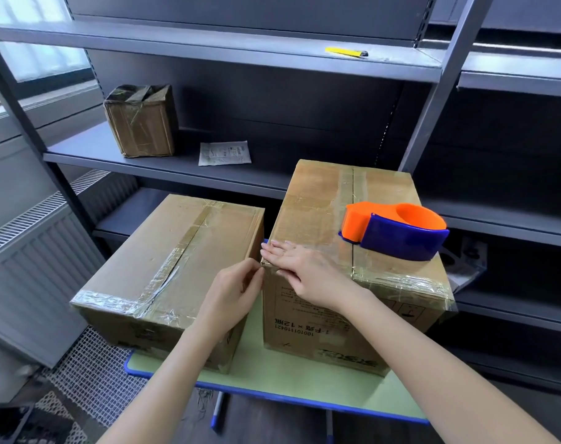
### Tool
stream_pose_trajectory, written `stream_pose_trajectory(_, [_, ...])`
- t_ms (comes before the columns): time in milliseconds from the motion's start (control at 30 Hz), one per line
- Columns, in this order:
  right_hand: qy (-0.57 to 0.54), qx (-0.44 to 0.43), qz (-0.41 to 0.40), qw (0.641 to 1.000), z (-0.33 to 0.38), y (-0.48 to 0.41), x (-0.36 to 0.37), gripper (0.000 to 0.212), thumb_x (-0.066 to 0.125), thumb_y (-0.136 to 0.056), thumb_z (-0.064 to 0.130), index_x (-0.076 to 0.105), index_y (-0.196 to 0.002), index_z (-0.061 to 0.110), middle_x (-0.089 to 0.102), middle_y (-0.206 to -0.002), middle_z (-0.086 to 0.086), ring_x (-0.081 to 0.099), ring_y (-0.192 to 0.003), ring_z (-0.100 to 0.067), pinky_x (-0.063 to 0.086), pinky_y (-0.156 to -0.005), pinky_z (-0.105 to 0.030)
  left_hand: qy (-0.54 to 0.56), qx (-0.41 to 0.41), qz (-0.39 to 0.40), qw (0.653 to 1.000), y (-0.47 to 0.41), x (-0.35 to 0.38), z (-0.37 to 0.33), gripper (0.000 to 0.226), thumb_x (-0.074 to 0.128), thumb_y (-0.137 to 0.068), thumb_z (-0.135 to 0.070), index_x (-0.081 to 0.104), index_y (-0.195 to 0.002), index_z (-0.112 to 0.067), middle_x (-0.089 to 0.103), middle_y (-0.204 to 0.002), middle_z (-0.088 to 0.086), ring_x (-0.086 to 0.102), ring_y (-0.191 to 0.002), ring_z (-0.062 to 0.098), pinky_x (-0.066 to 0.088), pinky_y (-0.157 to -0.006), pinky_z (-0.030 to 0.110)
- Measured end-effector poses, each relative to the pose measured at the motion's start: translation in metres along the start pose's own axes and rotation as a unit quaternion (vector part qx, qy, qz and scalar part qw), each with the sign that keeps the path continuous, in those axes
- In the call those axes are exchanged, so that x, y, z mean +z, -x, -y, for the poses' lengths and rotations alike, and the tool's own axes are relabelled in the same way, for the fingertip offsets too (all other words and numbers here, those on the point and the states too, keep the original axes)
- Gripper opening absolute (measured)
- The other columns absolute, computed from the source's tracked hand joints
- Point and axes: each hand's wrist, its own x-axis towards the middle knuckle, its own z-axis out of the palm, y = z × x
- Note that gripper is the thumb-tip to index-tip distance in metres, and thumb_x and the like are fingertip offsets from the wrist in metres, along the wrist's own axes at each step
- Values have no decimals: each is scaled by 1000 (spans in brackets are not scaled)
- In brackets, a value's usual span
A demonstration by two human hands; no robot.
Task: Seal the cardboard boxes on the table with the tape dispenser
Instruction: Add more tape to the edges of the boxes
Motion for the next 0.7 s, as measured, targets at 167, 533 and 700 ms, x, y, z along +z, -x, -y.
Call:
stream_pose_trajectory(167, [-1,-7,-11,1000,-2,-2,4,47,46,-96,8,37,-142,15,32,-150,5,22,-142,-10,14,-116,-23,40,-21,32,998,0,-6,-2,17,52,-85,-33,61,-83,-19,65,-72,-10,61,-65,15,50,-64,35])
stream_pose_trajectory(533, [1,-7,-7,1000,-3,-1,3,50,46,-95,7,34,-144,15,30,-151,4,22,-142,-12,17,-117,-28,-179,30,45,982,-36,-29,-6,53,48,-67,-68,60,-67,-17,59,-57,-8,50,-51,9,42,-51,25])
stream_pose_trajectory(700, [6,-6,0,1000,-1,-1,1,51,44,-97,8,30,-145,13,28,-152,1,21,-142,-12,11,-114,-21,-115,19,83,990,-40,-27,-6,37,51,-69,-61,54,-69,-23,54,-59,-14,52,-60,5,45,-57,27])
